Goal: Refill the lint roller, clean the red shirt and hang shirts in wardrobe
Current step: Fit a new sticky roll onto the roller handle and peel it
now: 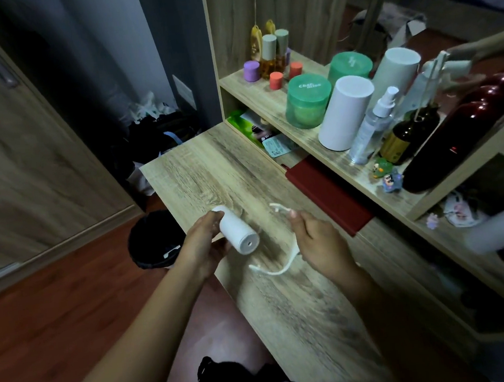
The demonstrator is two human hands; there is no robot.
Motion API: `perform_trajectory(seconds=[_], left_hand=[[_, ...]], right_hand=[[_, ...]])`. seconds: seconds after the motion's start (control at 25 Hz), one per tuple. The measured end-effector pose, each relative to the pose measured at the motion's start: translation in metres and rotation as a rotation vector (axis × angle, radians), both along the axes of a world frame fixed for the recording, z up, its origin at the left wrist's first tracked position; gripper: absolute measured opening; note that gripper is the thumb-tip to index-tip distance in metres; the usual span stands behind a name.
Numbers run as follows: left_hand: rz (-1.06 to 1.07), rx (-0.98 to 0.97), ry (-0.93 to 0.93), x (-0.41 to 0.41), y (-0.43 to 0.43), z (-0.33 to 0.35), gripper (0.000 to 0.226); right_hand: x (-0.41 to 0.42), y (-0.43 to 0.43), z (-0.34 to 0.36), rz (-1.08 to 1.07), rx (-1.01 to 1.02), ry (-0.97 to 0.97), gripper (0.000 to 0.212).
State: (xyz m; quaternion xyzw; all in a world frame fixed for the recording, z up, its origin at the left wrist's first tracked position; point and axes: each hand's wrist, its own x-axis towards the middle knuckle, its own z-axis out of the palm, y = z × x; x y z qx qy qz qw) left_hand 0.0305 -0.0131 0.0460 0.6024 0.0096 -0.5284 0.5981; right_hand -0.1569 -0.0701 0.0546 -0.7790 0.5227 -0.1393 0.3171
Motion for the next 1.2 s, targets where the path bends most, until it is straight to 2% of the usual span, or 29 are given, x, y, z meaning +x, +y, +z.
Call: perform_trajectory(seconds=[0.12,0.36,0.64,0.8,1.2], left_hand=[[-0.079,-0.039,-0.046,-0.001,-0.002,0.007,0.007],[-0.251,-0.131,-0.120,-0.011,0.001,0.012,0.016],[-0.329,-0.140,-0.144,-0.013,0.004,0.015,0.021],[-0.306,-0.144,-0.120,-0.020,0.007,0.017,0.019],[-0.264,-0.136,0.046,-0.032,0.007,0.017,0.026]], right_hand=[[0.007,-0.007,0.021,0.040,-0.060,-0.029,0.043],[0.012,-0.008,0.024,0.100,-0.108,0.048,0.044],[0.013,-0.010,0.022,0.135,-0.072,0.000,0.045],[0.014,-0.010,0.023,0.120,-0.097,-0.002,0.035],[0.015,-0.009,0.024,0.080,-0.110,0.007,0.033]])
